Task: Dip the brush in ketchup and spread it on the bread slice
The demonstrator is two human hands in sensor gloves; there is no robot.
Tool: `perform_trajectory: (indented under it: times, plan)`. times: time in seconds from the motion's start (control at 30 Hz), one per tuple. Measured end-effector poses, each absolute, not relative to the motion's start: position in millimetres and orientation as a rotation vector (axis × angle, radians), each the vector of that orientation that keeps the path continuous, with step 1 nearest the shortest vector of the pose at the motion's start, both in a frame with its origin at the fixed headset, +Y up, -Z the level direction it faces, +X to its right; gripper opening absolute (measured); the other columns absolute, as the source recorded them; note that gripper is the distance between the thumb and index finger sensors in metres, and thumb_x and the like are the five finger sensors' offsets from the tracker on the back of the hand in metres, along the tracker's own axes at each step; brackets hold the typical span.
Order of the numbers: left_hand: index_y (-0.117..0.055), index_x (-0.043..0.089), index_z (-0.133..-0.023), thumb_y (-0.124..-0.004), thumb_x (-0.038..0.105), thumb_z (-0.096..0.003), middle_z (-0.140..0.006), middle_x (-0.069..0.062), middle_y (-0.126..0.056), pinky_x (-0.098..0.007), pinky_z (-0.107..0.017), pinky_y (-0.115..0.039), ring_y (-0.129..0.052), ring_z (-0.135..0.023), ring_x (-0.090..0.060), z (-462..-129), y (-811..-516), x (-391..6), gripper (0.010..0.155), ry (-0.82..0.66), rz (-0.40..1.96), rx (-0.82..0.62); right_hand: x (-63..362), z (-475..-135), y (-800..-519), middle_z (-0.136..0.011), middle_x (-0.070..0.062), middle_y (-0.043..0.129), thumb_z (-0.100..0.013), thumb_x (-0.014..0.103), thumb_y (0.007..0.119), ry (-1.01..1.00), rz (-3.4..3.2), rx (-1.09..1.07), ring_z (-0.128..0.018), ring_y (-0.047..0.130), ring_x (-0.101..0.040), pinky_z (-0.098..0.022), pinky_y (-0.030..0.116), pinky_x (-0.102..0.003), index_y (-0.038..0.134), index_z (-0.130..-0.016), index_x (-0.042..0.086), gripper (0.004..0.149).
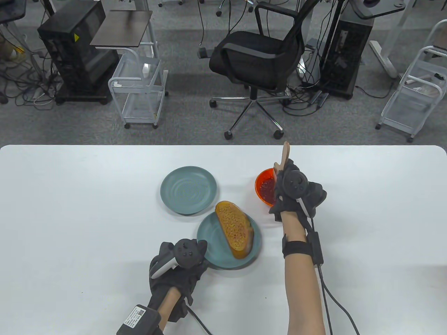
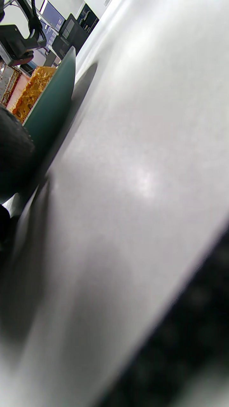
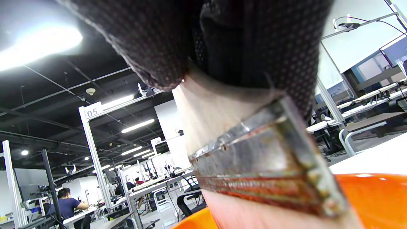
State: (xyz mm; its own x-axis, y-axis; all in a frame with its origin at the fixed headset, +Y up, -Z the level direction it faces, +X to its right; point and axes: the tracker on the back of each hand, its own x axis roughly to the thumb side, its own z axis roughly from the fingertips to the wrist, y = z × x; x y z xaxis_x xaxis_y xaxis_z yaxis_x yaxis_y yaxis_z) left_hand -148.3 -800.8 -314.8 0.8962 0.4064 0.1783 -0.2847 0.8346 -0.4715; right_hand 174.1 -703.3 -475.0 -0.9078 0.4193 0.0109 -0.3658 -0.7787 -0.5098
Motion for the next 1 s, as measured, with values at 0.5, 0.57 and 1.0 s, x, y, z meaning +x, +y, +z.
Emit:
perform_trajectory:
  times: [0.5,0.57,1.0]
  plan:
    - [-0.032,0.023,-0.116,-0.062,0.034,-0.0672,-0.119,-0.016,-0.032,-0.059,-0.072,-0.030,-0.024,-0.108,-0.043,-315,-800,-149,0.058,-0.278,0.373,-0.454,177,-461,-699,-0.079,-0.029,0.085,-0.048,0.019,0.089,-0.776,2.550,-0.111,-0.058,0.107,-0.042,-0.036,0.099,-0.041,0.076,-0.089,0.001,0.047]
    - [-0.032,0.023,-0.116,-0.062,0.034,-0.0671,-0.119,-0.017,-0.032,-0.059,-0.072,-0.030,-0.024,-0.108,-0.043,-315,-800,-149,0.058,-0.278,0.373,-0.454,178,-454,-689,-0.079,-0.030,0.084,-0.048,0.019,0.089,-0.798,2.488,-0.089,-0.058,0.107,-0.042,-0.036,0.099,-0.042,0.076,-0.089,0.001,0.047]
    - [-0.032,0.023,-0.116,-0.062,0.034,-0.0672,-0.119,-0.016,-0.032,-0.059,-0.072,-0.030,-0.024,-0.108,-0.043,-315,-800,-150,0.058,-0.275,0.367,-0.450,135,-366,-710,-0.080,-0.033,0.080,-0.049,0.019,0.089,-0.428,2.014,0.069,-0.057,0.106,-0.045,-0.034,0.099,-0.042,0.074,-0.087,-0.001,0.046]
